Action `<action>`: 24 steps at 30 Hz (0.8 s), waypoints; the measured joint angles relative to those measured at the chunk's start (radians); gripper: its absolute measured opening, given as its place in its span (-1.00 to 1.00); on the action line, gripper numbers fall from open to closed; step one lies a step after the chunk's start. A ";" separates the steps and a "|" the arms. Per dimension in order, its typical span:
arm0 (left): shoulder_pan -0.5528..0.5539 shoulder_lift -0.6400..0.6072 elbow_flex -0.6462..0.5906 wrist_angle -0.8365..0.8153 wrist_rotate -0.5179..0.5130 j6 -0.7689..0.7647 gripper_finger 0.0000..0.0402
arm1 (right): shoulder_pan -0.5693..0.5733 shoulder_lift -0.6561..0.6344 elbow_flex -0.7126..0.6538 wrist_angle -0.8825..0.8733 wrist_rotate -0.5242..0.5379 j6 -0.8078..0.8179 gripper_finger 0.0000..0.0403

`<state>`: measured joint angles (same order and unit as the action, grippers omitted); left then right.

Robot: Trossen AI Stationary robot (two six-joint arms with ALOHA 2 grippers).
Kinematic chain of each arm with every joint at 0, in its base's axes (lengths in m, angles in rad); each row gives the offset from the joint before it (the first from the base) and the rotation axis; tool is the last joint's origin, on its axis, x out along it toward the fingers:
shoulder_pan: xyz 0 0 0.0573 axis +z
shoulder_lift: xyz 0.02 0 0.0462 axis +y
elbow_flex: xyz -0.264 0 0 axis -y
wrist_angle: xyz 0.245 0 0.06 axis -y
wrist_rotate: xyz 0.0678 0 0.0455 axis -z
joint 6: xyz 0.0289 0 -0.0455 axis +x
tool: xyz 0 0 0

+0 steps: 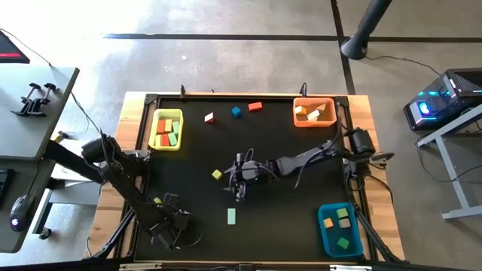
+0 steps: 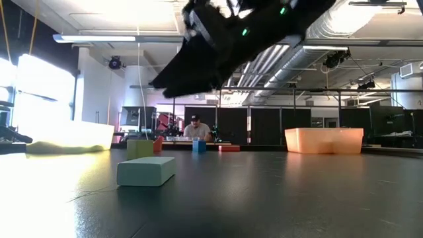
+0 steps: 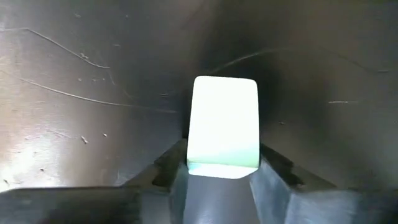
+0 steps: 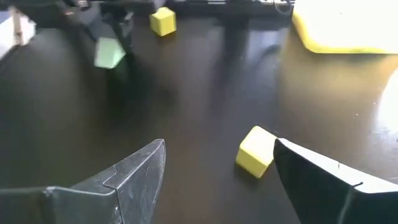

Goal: Sort blocks by size
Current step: Put the light blue triangular block into the orange bin

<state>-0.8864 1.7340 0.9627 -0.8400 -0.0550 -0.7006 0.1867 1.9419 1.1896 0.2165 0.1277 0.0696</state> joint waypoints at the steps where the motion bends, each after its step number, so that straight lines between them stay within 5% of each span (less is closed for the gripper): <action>1: 0.001 0.000 0.000 -0.001 -0.007 0.000 -0.46 | 0.009 -0.016 0.000 -0.028 0.011 -0.005 0.47; 5: 0.019 -0.013 0.000 -0.012 -0.067 -0.001 -0.51 | 0.047 -0.075 -0.025 -0.106 0.134 -0.045 0.47; 10: 0.094 -0.096 -0.004 -0.031 -0.498 0.041 -0.51 | 0.103 -0.192 -0.173 0.013 0.207 -0.125 0.47; 14: 0.225 -0.168 -0.004 0.067 -0.681 0.202 -0.51 | 0.124 -0.236 -0.358 0.293 0.204 -0.131 0.47; 19: 0.411 -0.184 -0.049 0.474 -0.679 0.560 -0.51 | 0.131 -0.200 -0.454 0.621 0.210 -0.174 0.47; 24: 0.550 -0.170 -0.108 0.875 -0.545 0.812 -0.51 | 0.145 -0.182 -0.386 0.520 0.305 -0.241 0.47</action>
<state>-0.3367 1.5642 0.8546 0.0346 -0.6002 0.1112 0.3313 1.7604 0.8034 0.7362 0.4323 -0.1714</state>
